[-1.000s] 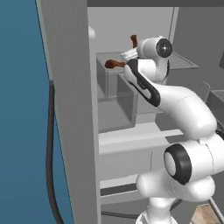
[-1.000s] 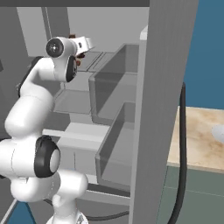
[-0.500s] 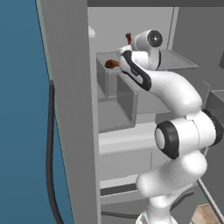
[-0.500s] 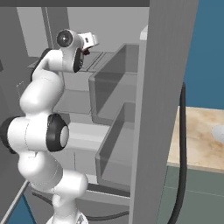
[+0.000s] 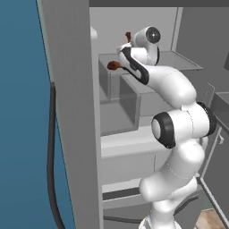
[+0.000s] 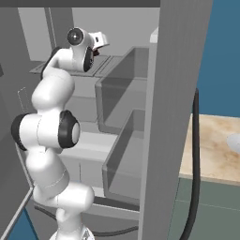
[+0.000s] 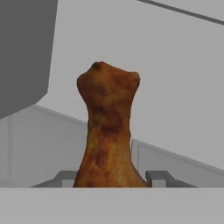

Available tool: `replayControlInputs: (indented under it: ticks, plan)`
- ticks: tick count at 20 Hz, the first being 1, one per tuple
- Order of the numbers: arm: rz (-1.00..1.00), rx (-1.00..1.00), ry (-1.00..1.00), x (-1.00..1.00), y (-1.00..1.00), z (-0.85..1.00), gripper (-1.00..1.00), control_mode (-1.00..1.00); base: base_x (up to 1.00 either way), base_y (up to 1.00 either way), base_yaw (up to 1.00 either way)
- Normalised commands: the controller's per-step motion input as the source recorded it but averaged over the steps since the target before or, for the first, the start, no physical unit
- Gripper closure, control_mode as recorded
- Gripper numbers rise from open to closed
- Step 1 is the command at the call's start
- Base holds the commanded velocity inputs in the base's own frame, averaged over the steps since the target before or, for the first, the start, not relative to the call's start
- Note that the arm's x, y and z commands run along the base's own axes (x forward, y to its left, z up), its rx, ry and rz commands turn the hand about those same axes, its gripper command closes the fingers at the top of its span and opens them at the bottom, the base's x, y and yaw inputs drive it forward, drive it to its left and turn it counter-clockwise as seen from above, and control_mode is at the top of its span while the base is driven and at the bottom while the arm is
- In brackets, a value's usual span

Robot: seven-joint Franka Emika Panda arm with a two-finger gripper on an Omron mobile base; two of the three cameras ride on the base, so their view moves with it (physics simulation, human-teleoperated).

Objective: Place the chicken drumstick on the counter behind the older chicken drumstick on the same shelf of the fridge to maintain FIFO order. Close the fridge door when finished.

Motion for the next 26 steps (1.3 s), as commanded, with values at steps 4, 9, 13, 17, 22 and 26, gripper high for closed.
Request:
replayControlInputs:
  ticks: [4, 9, 13, 17, 22, 26]
  plan:
    - [0.0, 0.0, 0.0, 0.33, 0.01, -0.21, 1.0, -1.0, 0.0, 0.0, 0.0]
    - [0.0, 0.0, 0.0, 0.2, 0.01, -0.15, 1.0, -1.0, 0.0, 0.0, 0.0]
    - [0.0, 0.0, 0.0, 0.26, 0.12, -0.09, 1.0, -1.0, 0.0, 0.0, 0.0]
    - [0.0, 0.0, 0.0, 0.27, 0.13, -0.16, 1.0, -1.0, 0.0, 0.0, 0.0]
    - [0.0, 0.0, 0.0, 0.27, 0.3, -0.15, -1.0, -1.0, 0.0, 0.0, 0.0]
    - [0.0, 0.0, 0.0, 0.13, 0.12, -0.02, -1.0, -1.0, 0.0, 0.0, 0.0]
